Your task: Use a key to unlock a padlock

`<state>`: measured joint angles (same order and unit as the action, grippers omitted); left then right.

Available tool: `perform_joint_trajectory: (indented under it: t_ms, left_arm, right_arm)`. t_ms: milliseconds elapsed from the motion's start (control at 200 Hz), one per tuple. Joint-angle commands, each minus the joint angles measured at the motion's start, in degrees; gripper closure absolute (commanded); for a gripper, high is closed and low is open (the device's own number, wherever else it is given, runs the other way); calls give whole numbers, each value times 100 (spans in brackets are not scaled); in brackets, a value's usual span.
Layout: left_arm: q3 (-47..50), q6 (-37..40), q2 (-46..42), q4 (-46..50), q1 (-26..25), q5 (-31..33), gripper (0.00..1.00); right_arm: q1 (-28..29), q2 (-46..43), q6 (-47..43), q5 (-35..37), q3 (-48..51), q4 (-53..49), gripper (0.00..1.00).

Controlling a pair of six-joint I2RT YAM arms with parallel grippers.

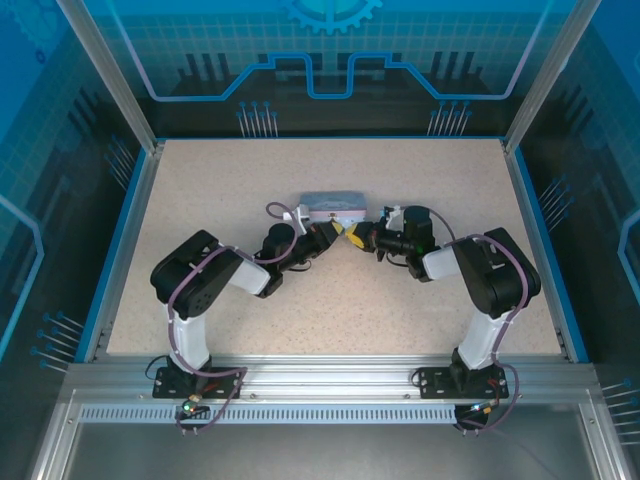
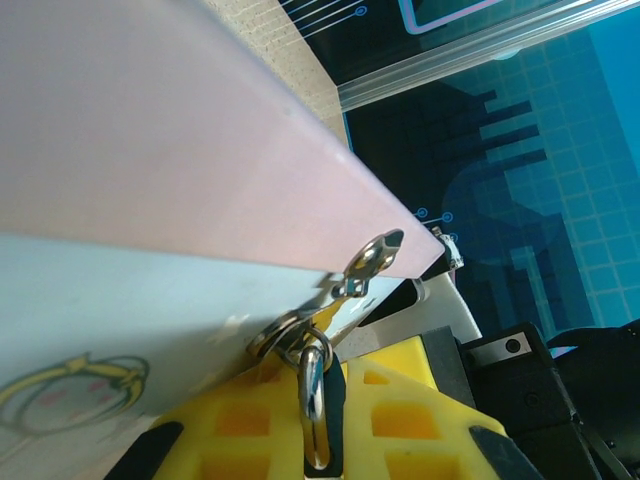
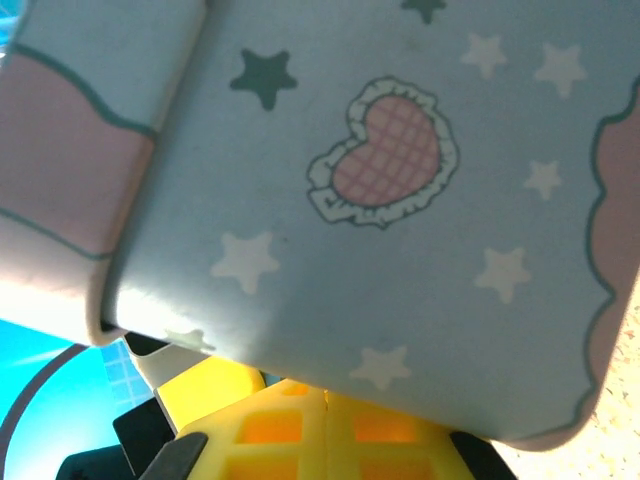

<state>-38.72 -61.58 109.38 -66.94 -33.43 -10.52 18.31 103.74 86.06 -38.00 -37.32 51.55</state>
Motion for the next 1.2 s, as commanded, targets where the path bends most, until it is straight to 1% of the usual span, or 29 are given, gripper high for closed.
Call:
perform_joint_trajectory:
  t_ms: [0,120,225,315,385,520,600,690,905,1025,1096,1196]
  left_arm:
    - [-39,31,98,-789,-433,-1358,100]
    - [-83,77,92,-727,-439,-1347,100]
    - [-80,146,74,-689,-445,-1359,100]
    - [-64,173,83,-683,-444,-1351,100]
    - [-64,173,105,-673,-441,-1347,98]
    - [-101,154,130,-638,-445,-1326,87]
    - [-113,146,128,-599,-443,-1299,85]
    - [-127,152,109,-540,-441,-1268,80]
    - [-89,152,102,-480,-446,-1203,79]
    - [-38,189,49,-474,-457,-1128,83]
    - [-30,220,16,-433,-455,-1095,83]
    - [4,242,-18,-419,-450,-1040,78]
  right_arm:
    - [133,-179,376,246,-79,580,100]
    - [169,-162,726,291,3,649,100]
    - [182,-68,1171,357,86,911,100]
    - [191,-55,1368,439,128,1071,100]
    - [193,-100,1323,451,109,956,100]
    - [229,-128,1216,451,89,721,100]
    - [237,-131,1170,442,115,661,100]
    - [252,-137,1113,475,165,564,100]
    - [261,-110,1109,534,173,582,100]
    - [261,-103,1104,575,229,533,100]
    - [261,-105,1108,607,277,546,100]
    - [261,-124,1089,637,349,494,100]
